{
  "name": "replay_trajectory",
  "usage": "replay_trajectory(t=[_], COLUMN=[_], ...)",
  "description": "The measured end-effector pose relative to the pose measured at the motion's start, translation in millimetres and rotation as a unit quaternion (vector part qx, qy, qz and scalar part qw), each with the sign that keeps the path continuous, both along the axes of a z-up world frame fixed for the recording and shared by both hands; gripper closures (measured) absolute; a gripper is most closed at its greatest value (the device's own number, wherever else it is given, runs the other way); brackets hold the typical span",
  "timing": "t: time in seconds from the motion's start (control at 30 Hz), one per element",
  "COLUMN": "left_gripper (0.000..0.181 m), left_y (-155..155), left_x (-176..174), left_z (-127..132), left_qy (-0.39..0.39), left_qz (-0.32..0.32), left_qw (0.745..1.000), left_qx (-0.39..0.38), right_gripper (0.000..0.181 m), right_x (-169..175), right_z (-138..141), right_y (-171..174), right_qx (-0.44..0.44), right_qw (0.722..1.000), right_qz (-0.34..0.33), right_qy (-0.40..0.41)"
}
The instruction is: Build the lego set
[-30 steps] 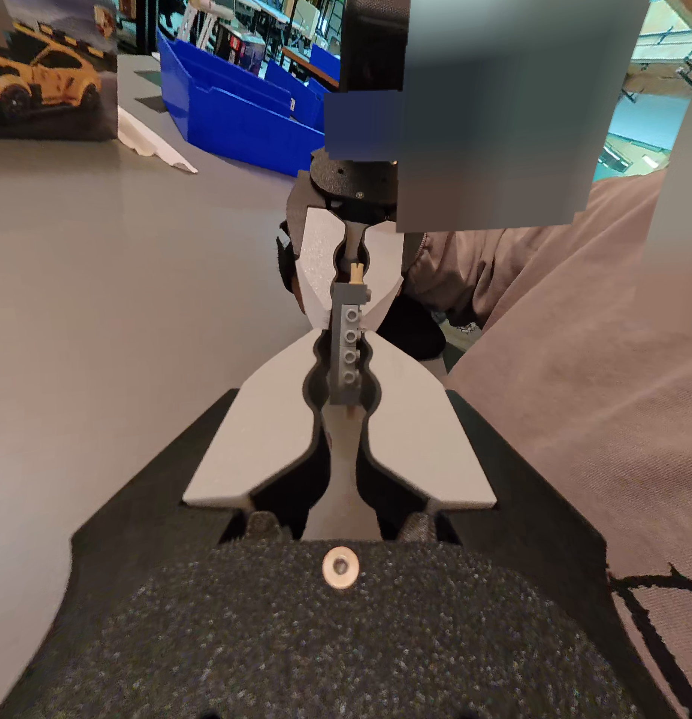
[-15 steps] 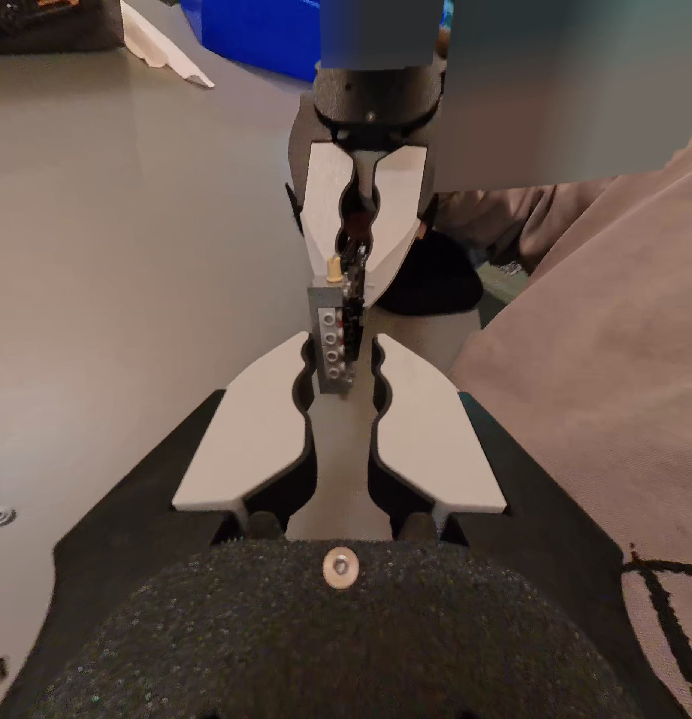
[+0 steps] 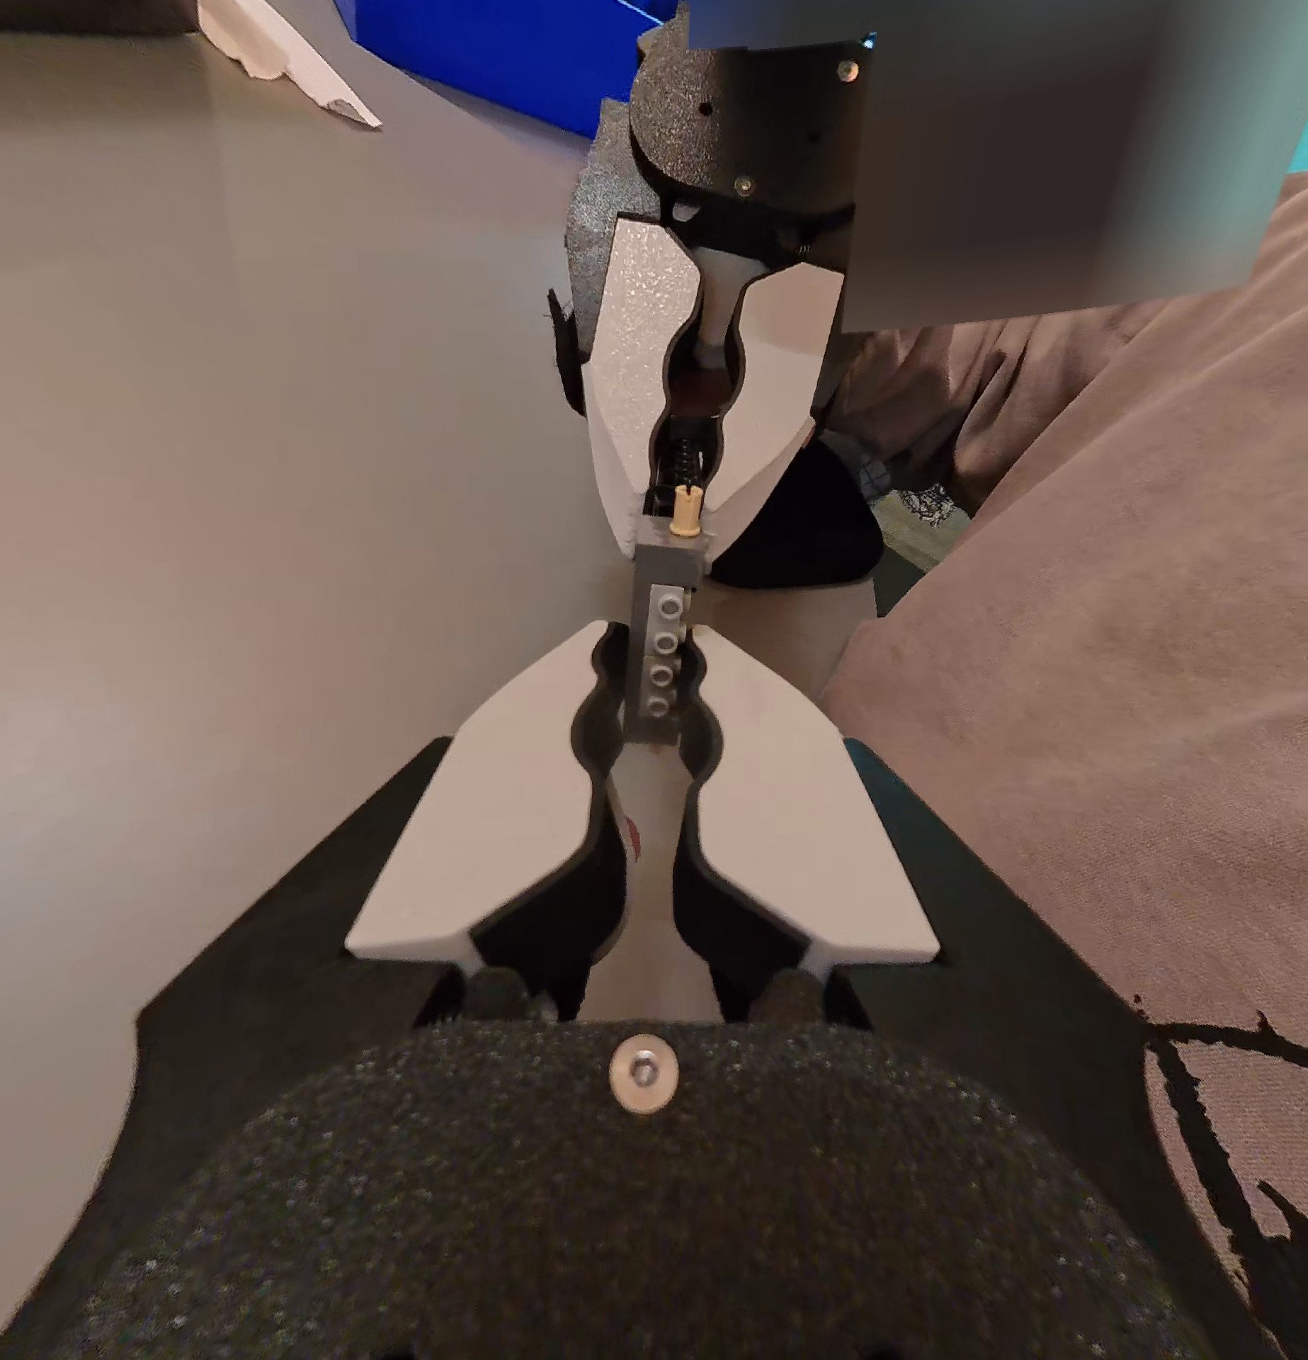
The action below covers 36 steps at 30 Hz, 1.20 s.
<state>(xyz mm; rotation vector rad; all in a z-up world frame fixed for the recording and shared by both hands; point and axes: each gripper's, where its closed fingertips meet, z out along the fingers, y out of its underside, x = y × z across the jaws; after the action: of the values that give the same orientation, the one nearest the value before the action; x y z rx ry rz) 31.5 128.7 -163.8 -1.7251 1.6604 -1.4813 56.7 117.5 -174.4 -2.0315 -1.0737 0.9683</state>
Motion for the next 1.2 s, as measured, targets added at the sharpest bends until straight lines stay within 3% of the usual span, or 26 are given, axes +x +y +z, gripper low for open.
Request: replay_trajectory(t=[0.13, 0.23, 0.3, 0.37, 0.97, 1.03, 1.13, 1.2], left_gripper=[0.168, 0.167, 0.156, 0.166, 0.168, 0.168, 0.167, 0.153], left_y=[-0.2, 4.9, 6.5, 9.1, 3.5, 1.2, 2.4, 9.0], left_x=[-0.3, 1.2, 2.0, 3.5, 2.1, 1.1, -1.1, -3.0], left_z=[-1.2, -1.8, 1.5, 3.3, 8.5, 9.8, 13.9, 12.3], left_qy=[-0.011, -0.022, -0.031, -0.037, -0.065, -0.082, -0.128, -0.131], left_qz=[-0.006, 0.004, 0.007, 0.016, 0.02, 0.007, -0.008, -0.004], left_qw=[1.0, 0.998, 0.996, 0.996, 0.998, 0.996, 0.979, 0.966], left_qx=[0.01, 0.065, 0.078, 0.08, 0.013, 0.045, 0.159, 0.224], right_gripper=[0.169, 0.169, 0.168, 0.169, 0.169, 0.169, 0.169, 0.169], right_x=[-0.4, -0.1, -0.6, -1.3, -3.2, -4.0, -6.0, -6.5], right_z=[-1.1, -5.8, -7.9, -8.8, -1.9, -0.9, 2.7, 8.5], right_y=[0.4, 3.8, 4.4, 4.3, 1.9, 1.1, 3.9, 6.7], right_qx=[0.007, 0.03, 0.032, 0.03, 0.043, 0.07, 0.155, 0.228], right_qw=[1.0, 0.999, 0.999, 0.999, 0.999, 0.998, 0.988, 0.973], right_qz=[-0.002, -0.01, -0.013, -0.014, -0.019, -0.009, -0.013, -0.023], right_qy=[-0.003, -0.02, -0.023, -0.021, 0.002, -0.002, -0.016, -0.022])
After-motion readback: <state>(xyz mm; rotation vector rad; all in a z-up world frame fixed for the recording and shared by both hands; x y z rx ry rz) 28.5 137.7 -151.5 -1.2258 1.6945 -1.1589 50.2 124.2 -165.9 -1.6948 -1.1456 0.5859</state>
